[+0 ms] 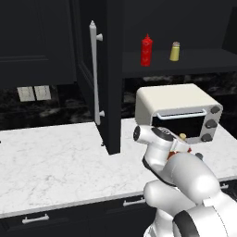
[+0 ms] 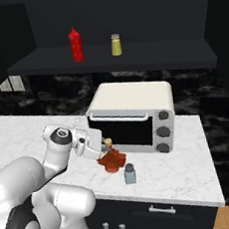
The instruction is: Put the shaker and condiment bottle from the counter next to their counterparts in the cabinet.
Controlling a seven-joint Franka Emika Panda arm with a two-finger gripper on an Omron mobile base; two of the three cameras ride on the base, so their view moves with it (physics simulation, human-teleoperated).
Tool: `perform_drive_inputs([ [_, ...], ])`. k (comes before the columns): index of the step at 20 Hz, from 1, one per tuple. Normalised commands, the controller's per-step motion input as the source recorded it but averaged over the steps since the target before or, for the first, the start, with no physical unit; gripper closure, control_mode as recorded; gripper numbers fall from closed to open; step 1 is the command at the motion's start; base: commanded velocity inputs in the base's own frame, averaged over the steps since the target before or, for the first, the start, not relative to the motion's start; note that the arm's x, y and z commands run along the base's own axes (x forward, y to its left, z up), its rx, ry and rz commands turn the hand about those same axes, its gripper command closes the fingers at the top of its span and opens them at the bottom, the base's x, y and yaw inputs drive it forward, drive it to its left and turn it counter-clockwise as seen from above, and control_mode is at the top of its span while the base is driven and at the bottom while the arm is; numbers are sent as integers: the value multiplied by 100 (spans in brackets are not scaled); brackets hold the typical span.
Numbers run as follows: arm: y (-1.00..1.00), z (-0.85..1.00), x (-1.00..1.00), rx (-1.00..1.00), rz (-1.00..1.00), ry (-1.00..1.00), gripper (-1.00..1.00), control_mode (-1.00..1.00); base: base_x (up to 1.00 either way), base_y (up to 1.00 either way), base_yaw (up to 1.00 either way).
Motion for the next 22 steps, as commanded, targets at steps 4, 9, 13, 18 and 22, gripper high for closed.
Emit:
perform_drive_inputs([
  [4, 18, 22, 0, 1, 3, 0, 100, -100, 0, 0, 0],
  [9, 54, 43, -10, 0, 10, 0, 100, -100, 0, 0, 0],
  [13, 49, 49, -20, 0, 12, 0, 100, -100, 0, 0, 0],
  [18, 48, 52, -24, 0, 14, 1, 100, -100, 0, 0, 0],
  [22, 45, 50, -17, 0, 18, 5, 100, -100, 0, 0, 0],
])
